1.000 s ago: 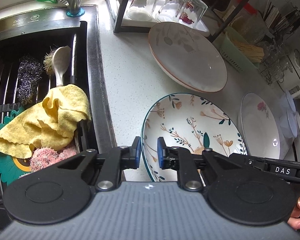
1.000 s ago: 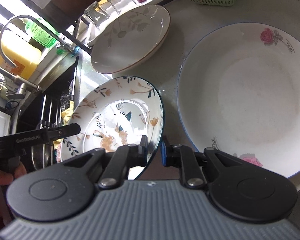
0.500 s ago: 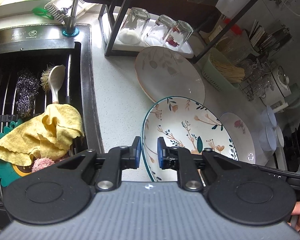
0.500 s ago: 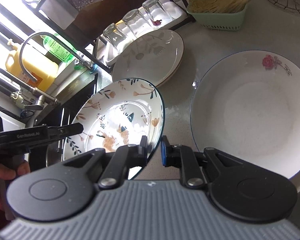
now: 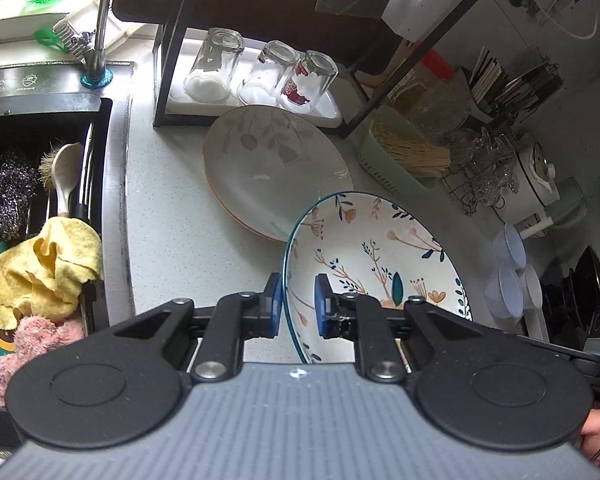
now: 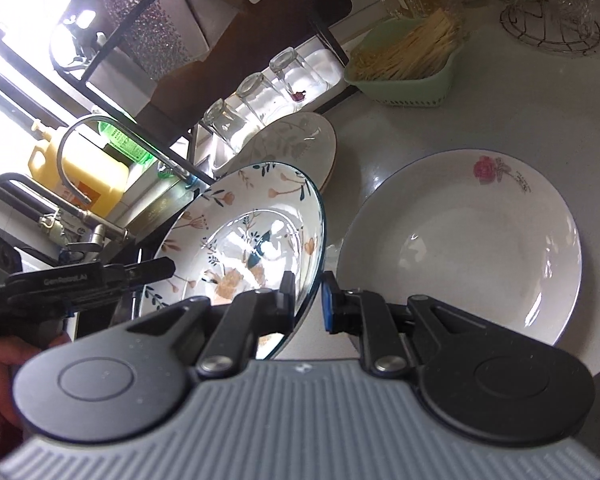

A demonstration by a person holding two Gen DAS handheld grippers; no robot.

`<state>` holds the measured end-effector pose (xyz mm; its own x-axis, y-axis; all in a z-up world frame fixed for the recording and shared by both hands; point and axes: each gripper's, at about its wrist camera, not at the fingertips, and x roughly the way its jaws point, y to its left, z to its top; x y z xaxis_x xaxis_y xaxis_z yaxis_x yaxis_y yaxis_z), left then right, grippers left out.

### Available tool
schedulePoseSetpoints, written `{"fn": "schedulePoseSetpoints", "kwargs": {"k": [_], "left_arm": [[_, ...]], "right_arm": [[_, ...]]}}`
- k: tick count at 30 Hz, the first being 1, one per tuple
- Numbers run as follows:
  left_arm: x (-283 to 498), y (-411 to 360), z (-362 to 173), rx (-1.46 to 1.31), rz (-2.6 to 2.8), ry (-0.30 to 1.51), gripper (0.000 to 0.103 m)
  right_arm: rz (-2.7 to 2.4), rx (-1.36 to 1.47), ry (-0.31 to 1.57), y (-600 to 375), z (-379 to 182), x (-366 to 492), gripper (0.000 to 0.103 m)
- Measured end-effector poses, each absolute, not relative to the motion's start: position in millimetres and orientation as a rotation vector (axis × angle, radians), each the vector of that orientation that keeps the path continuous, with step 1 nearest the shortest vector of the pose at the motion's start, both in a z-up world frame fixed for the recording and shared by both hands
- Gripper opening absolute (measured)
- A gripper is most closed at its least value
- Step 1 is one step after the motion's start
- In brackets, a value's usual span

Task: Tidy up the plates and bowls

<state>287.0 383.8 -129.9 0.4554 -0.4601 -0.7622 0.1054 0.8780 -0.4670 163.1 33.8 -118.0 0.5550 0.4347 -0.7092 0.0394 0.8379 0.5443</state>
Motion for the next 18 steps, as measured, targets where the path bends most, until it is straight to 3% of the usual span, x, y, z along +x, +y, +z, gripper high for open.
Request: {"fn": "schedulePoseSetpoints", "kwargs": {"k": [18], "left_arm": [[300.4, 258.6, -150.6, -0.393, -0.384, 1.101, 0.019]], "right_arm": [[0.192, 0.575, 0.988, -75.4, -141.7, 152.1, 0.017]]}}
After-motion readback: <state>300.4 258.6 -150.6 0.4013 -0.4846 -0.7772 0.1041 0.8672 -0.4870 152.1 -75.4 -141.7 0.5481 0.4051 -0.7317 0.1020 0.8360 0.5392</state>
